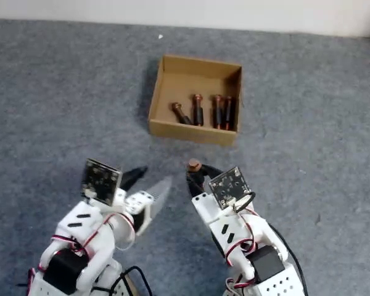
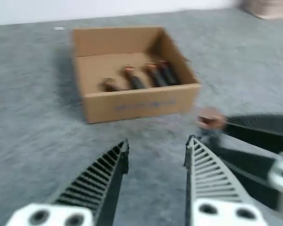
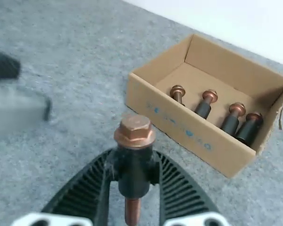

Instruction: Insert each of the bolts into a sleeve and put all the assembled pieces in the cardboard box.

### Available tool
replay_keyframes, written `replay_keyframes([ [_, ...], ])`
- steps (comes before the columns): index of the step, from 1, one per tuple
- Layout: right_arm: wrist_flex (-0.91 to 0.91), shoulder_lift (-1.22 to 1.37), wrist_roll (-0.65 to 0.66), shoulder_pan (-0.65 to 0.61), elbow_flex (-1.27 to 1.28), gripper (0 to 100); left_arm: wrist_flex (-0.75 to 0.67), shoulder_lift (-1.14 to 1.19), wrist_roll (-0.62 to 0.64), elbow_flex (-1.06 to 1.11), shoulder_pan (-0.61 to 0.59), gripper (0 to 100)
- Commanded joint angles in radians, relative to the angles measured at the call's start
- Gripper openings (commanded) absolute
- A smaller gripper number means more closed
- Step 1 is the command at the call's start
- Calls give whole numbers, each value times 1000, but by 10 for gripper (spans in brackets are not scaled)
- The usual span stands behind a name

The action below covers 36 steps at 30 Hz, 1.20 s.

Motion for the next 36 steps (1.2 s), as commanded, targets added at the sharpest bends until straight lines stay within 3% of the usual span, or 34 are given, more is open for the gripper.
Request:
replay_keyframes([
  [1, -30, -7, 2, 15, -16, 5, 2, -7, -11, 24, -153, 152],
  [5, -30, -4, 3, 16, -21, 5, -11, -7, -14, 97, -229, 7],
  [15, -30, -2, 2, 76, -25, 5, -255, 2, -12, 374, -303, 5],
  [20, -54, -1, 6, 174, -61, 5, -173, 1, -12, 372, -302, 5],
  [27, -166, 8, 9, 186, -171, 9, -144, -5, -12, 372, -300, 5],
  [36, -410, 524, 9, 193, -417, 7, -141, 2, -14, 372, -300, 5],
])
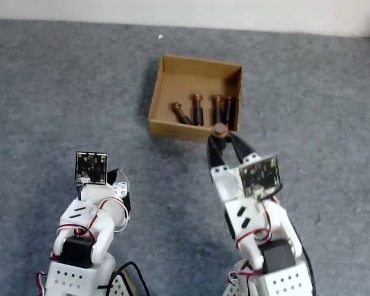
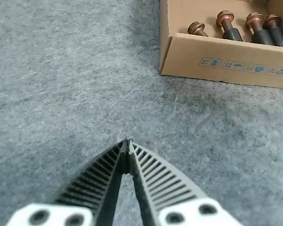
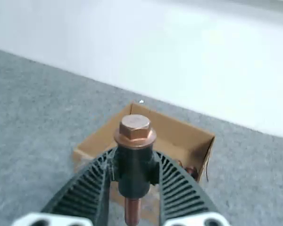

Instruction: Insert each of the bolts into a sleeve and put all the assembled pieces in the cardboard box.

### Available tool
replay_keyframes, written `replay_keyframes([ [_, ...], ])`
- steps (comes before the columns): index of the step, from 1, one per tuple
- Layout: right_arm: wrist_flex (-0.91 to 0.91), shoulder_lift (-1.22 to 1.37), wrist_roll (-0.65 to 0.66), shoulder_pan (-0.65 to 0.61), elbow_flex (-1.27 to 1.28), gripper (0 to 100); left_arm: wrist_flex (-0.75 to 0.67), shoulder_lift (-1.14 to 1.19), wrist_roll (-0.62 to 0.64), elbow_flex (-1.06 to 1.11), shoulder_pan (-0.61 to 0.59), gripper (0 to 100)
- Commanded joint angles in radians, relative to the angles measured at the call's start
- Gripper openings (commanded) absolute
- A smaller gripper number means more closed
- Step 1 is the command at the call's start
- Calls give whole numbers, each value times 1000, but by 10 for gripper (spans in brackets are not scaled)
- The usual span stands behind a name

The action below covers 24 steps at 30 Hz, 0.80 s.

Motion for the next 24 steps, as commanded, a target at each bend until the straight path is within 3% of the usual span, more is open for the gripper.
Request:
replay_keyframes([
  [1, -143, 277, 9, 13, -188, 7, 6, 2, -12, 21, -8, 5],
  [11, -403, 1023, 2, 74, -575, 6, 18, 2, -15, 21, -8, 5],
  [24, -410, 1590, 2, 84, -901, 6, 35, -2, -15, 21, -8, 6],
])
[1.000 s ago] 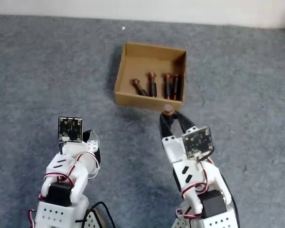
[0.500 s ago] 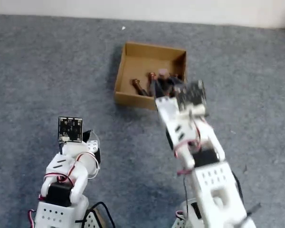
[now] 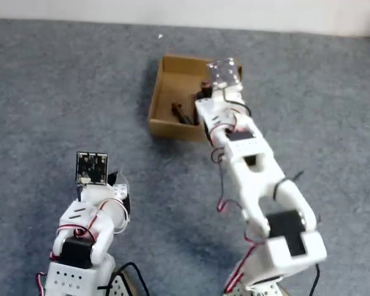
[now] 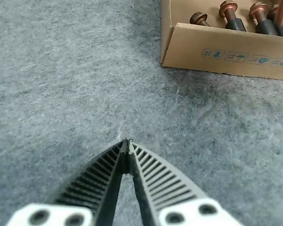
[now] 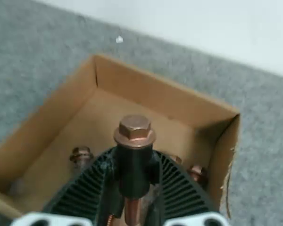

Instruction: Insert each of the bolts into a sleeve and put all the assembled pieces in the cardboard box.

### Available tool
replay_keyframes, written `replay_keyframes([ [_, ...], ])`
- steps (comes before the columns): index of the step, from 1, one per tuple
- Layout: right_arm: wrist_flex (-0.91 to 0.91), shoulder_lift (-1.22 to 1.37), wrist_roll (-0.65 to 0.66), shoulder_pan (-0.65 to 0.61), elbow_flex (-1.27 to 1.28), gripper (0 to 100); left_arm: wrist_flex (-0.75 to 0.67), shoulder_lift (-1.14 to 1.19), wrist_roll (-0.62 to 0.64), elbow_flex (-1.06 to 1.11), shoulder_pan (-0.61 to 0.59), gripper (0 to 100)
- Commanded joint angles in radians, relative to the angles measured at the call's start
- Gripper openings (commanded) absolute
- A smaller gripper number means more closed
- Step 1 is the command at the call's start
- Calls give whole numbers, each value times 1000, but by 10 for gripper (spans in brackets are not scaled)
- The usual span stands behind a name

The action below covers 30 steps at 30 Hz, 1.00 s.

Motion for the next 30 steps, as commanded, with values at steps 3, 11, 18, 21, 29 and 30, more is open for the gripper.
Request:
replay_keyframes([
  [3, -31, 77, 2, 13, -114, 10, 3, -2, -14, 19, -8, 6],
  [11, 163, 101, 0, 13, -205, 109, 3, -1, -14, 19, -8, 6],
  [18, 395, 97, 2, 15, -337, 107, 3, -1, -14, 19, -8, 6],
  [21, 490, 96, 2, 31, -374, 41, 3, -1, -14, 19, -8, 6],
  [29, 651, -105, 2, 108, -329, 4, 3, -2, -14, 19, -8, 6],
  [30, 654, -154, 2, 110, -297, 4, 3, -2, -14, 19, -8, 6],
])
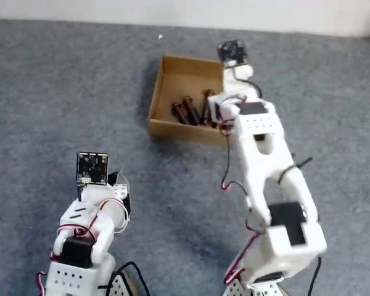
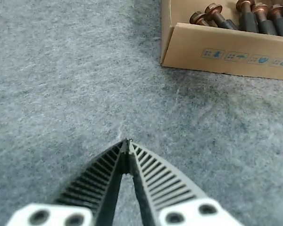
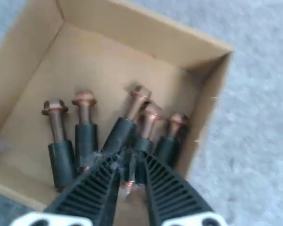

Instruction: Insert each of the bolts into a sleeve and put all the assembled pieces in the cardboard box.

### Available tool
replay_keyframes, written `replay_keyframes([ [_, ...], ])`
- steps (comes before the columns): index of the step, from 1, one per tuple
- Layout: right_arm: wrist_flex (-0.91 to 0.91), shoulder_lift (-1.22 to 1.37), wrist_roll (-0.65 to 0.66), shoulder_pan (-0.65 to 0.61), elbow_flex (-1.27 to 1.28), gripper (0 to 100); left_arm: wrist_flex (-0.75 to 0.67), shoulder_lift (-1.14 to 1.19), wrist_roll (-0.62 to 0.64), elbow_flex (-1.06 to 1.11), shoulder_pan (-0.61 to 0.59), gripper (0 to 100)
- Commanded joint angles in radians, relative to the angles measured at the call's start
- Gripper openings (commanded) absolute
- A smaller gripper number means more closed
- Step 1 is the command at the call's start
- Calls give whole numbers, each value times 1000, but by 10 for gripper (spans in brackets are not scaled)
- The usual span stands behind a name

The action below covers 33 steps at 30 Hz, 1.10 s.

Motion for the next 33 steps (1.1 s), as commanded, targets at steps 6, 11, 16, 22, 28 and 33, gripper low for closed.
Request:
replay_keyframes([
  [6, 22, -456, 2, 27, 306, 4, 3, -2, -14, 19, -8, 6],
  [11, 22, -702, 2, 28, 533, 4, 3, -2, -12, 19, -8, 6],
  [16, 22, -940, 0, 28, 737, 4, 2, -2, -12, 19, -8, 6],
  [22, 22, -1181, -64, 30, 931, 4, 2, -2, -11, 19, -8, 6],
  [28, 22, -1371, -167, 61, 1090, 4, 3, -2, -17, 19, -12, 6],
  [33, 24, -1511, -167, 62, 1234, 4, 3, -4, -164, 19, -71, 6],
])
